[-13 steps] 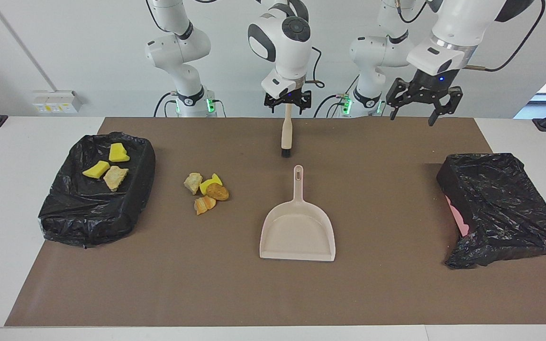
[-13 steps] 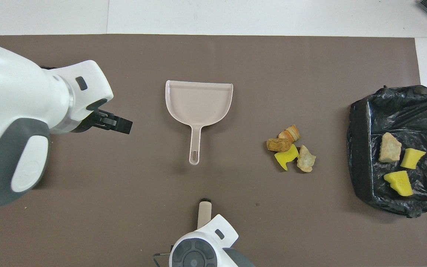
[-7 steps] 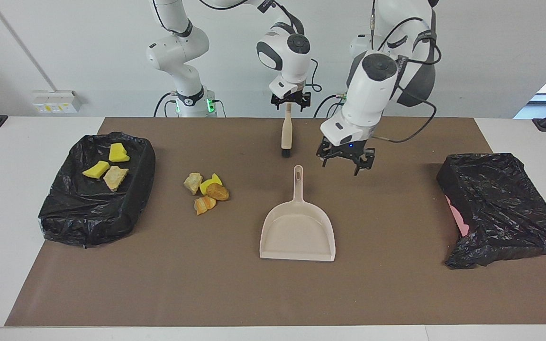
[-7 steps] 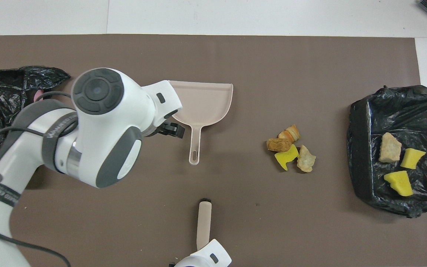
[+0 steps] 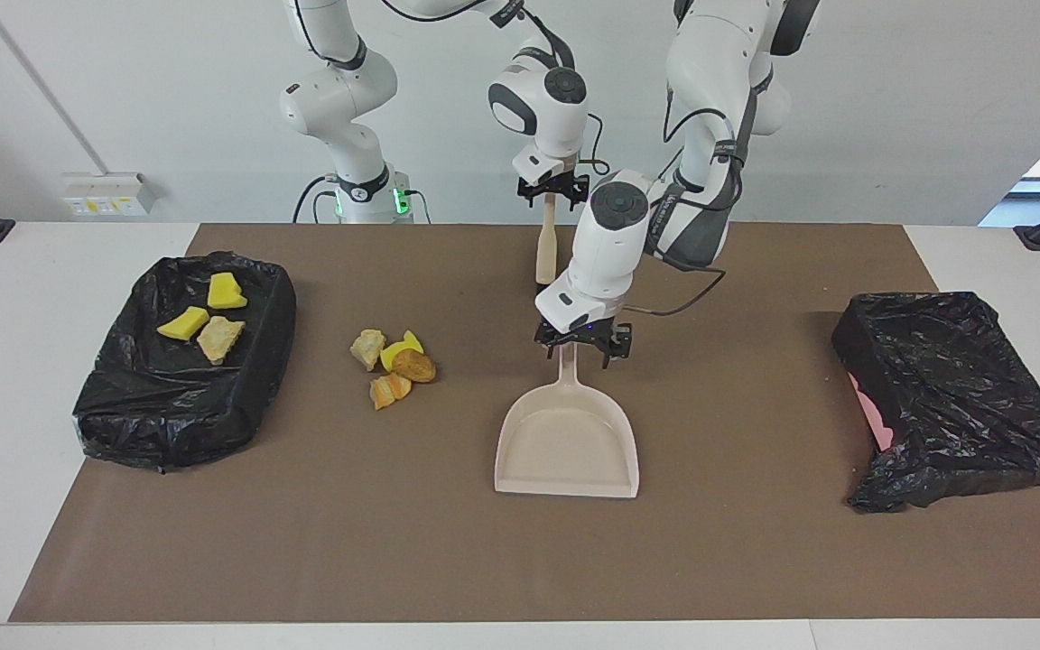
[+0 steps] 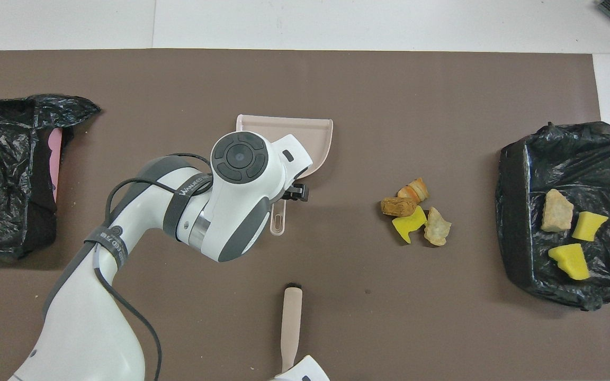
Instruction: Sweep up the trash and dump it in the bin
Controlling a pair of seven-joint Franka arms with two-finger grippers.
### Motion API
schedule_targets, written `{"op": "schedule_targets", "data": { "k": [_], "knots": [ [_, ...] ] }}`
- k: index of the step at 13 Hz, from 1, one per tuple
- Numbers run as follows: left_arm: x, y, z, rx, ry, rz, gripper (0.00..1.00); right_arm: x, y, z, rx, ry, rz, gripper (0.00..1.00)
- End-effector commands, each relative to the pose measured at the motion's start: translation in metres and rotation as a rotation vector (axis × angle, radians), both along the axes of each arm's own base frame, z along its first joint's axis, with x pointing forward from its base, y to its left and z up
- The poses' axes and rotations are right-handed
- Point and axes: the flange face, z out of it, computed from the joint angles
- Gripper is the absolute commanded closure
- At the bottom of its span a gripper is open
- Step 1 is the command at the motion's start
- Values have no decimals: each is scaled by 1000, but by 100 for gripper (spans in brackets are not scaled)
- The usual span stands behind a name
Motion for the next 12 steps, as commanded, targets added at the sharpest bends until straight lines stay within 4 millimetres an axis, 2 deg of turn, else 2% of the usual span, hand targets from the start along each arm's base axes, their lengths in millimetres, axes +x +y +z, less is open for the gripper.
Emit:
{"op": "schedule_targets", "data": {
  "k": [1, 3, 4, 7, 9, 11, 12],
  "knots": [
    [1, -4, 1, -1, -18, 33, 3, -2, -7, 4, 26, -9, -2, 87],
    [-2, -3, -3, 11, -2, 31, 29, 3, -10, 1, 25, 0, 22, 100],
    [-4, -4, -5, 16, 6, 26, 40, 5, -10, 1, 36, 3, 73, 100],
    [-15, -14, -8, 20, 18, 8, 56, 18, -14, 4, 33, 2, 127, 100],
    [-17, -14, -9, 26, 26, 6, 82, 27, -19, 14, 9, -10, 142, 100],
    [-20, -11, -3, 47, 42, -15, 95, 48, -39, 34, -39, -21, 186, 100],
    [-20, -9, 8, 47, 38, -25, 95, 59, -56, 49, -44, -17, 206, 100]
  ]
}}
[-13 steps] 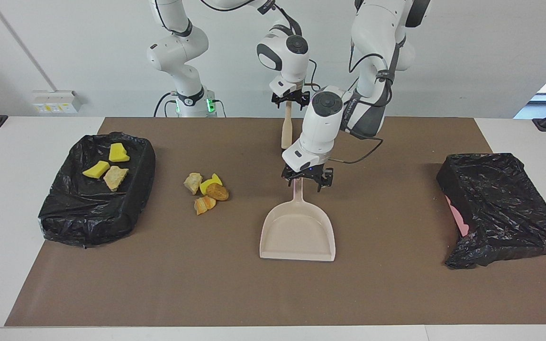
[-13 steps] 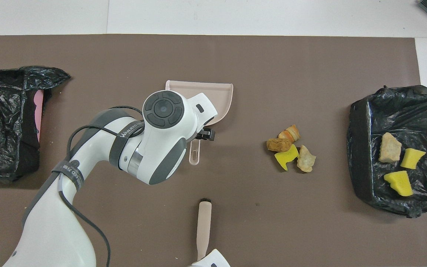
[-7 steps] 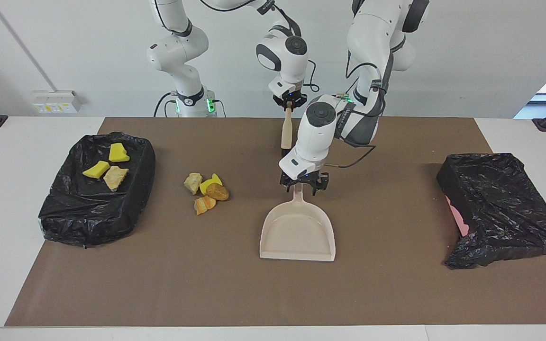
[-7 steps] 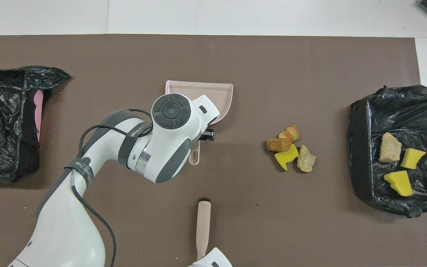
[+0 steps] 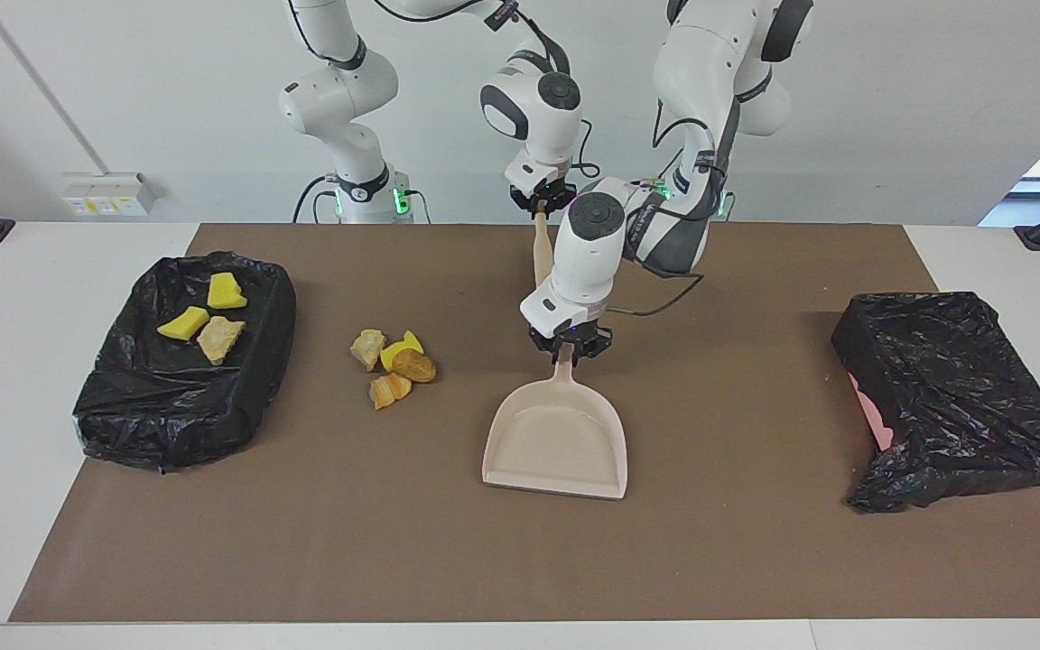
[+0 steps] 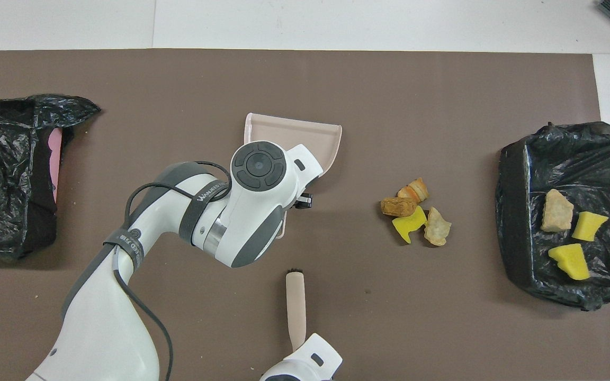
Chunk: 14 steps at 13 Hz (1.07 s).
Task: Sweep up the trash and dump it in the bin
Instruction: 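Carry the dustpan with the left gripper while the right gripper sweeps pieces in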
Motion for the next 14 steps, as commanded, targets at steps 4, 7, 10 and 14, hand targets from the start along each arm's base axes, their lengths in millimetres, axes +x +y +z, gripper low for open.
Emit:
{"op": "schedule_targets", "data": {
  "k": [4, 7, 10, 14],
  "knots": [
    [-20, 29, 63, 66, 65, -312, 97, 61, -108, 79, -41, 27, 70, 100],
    [-19, 42, 61, 78, 89, -562, 99, 101, -177, 95, -43, 38, 72, 100],
    [-23, 46, 55, 79, 112, -692, 100, 147, -256, 85, -152, 27, 155, 100],
    [-46, 40, 42, 134, 125, -837, 100, 202, -343, 69, -226, 1, 322, 100]
  ]
}}
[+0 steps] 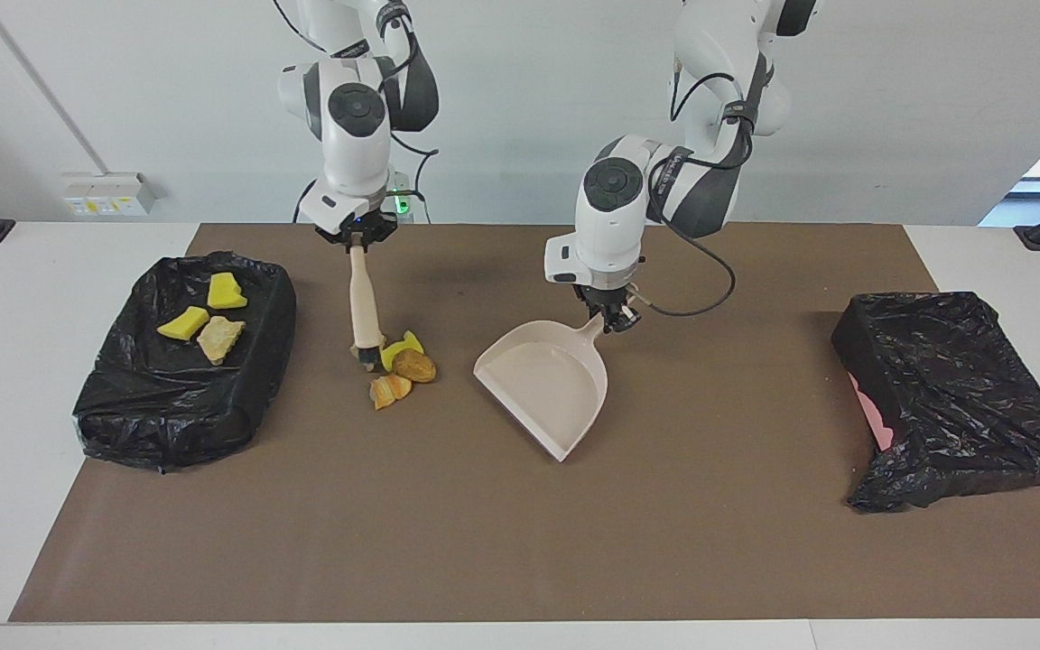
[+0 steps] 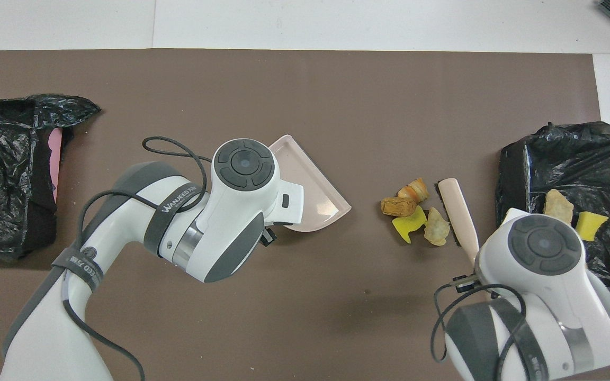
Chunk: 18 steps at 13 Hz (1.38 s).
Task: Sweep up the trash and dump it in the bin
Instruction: 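Carry the dustpan with the left gripper while the right gripper sweeps pieces in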
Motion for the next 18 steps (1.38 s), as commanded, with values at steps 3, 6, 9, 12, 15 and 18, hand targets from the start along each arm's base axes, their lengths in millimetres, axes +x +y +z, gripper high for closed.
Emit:
{"op": "schedule_targets", "data": {
  "k": [3, 6, 9, 12, 15, 18],
  "knots": [
    [-54, -13, -1, 64, -5, -235, 100, 32, -29, -31, -61, 40, 141, 100],
    [-75, -24, -9, 72, -3, -279, 100, 31, -22, -53, -48, 88, 157, 100],
    [-79, -22, -12, 77, 3, -281, 100, 37, -14, -77, -5, 97, 167, 100],
    [-82, -20, -15, 80, 8, -285, 100, 25, 45, -83, 117, 114, 183, 100],
    [-92, -20, -16, 84, 12, -296, 100, 10, 99, -85, 321, 129, 96, 100],
    [-95, -20, -17, 82, 10, -303, 100, -5, 131, -78, 466, 182, -3, 100]
  ]
}}
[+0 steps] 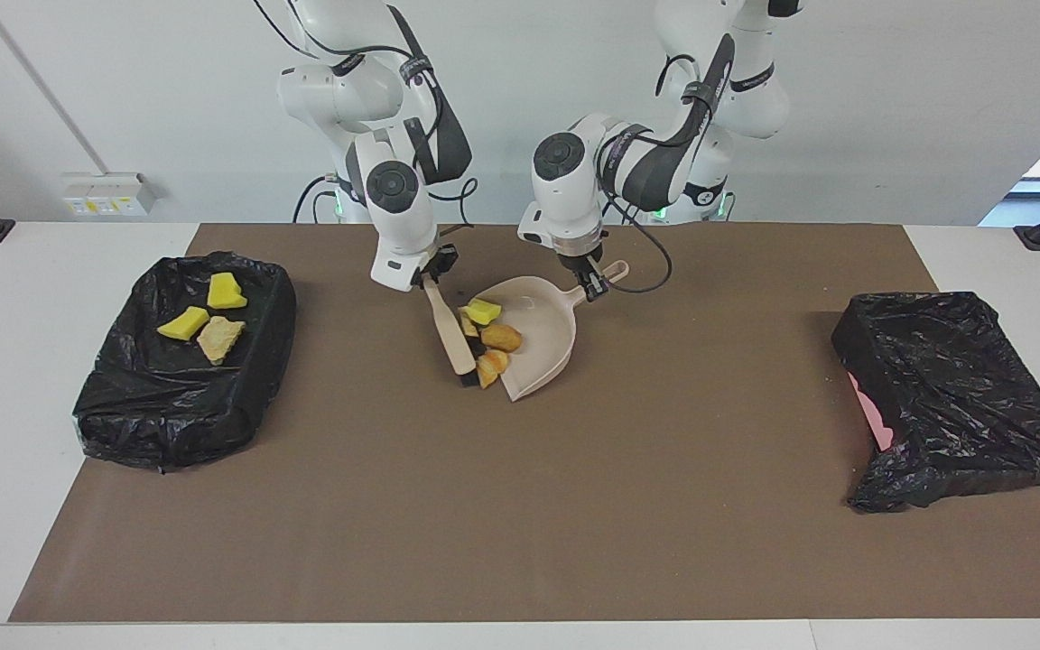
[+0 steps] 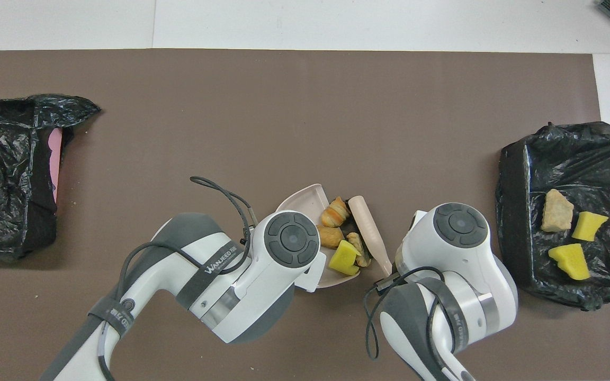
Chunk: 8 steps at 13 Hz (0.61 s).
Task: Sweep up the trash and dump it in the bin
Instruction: 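Carry the dustpan with the left gripper while the right gripper sweeps pieces in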
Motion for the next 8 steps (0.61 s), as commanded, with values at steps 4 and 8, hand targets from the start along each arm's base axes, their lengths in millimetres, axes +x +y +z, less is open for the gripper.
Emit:
{"op": "schedule_targets", "data": {
  "k": [4, 8],
  "knots": [
    [-8, 7, 2, -5, -26, -28, 100, 6, 11, 41, 132, 96, -97, 100],
    [-3, 11, 1, -12, -10, -78, 100, 16, -10, 93, -76, 29, -44, 100]
  ]
}}
